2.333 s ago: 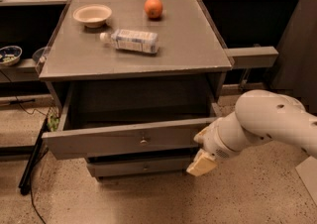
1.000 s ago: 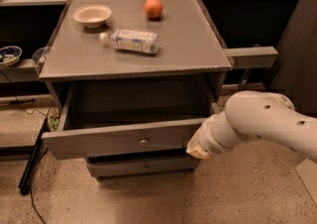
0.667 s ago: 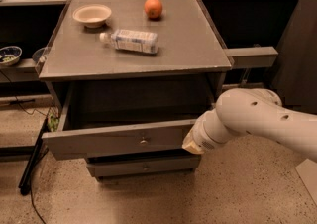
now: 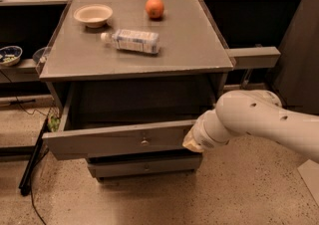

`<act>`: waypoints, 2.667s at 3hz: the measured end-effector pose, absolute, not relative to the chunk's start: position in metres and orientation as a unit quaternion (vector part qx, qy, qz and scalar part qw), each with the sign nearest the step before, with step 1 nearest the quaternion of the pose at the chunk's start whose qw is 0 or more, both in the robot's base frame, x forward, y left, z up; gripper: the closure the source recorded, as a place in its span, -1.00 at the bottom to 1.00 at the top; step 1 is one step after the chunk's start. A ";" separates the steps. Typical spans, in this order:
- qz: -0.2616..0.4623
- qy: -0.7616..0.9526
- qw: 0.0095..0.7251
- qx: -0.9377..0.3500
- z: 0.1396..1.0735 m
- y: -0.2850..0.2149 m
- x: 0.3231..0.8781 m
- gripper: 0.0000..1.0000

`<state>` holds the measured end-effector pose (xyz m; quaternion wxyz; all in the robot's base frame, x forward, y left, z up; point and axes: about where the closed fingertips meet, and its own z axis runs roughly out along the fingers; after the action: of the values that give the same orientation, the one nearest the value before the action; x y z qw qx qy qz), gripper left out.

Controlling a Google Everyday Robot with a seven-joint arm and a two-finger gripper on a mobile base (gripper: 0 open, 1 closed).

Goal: Close top drawer

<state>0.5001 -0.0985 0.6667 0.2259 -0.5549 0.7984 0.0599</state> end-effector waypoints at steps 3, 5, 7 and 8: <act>0.056 0.805 0.260 -0.531 0.661 -0.088 0.539 0.92; 0.056 0.805 0.260 -0.531 0.661 -0.088 0.539 -0.16; 0.056 0.805 0.260 -0.531 0.661 -0.088 0.539 -1.00; 0.056 0.805 0.260 -0.531 0.661 -0.088 0.539 -0.92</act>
Offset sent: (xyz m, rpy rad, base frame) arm 0.0453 0.0145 -0.0108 0.0466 -0.0641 -0.0608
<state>0.5392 -0.0878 0.6608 0.2604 -0.5308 0.8046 0.0556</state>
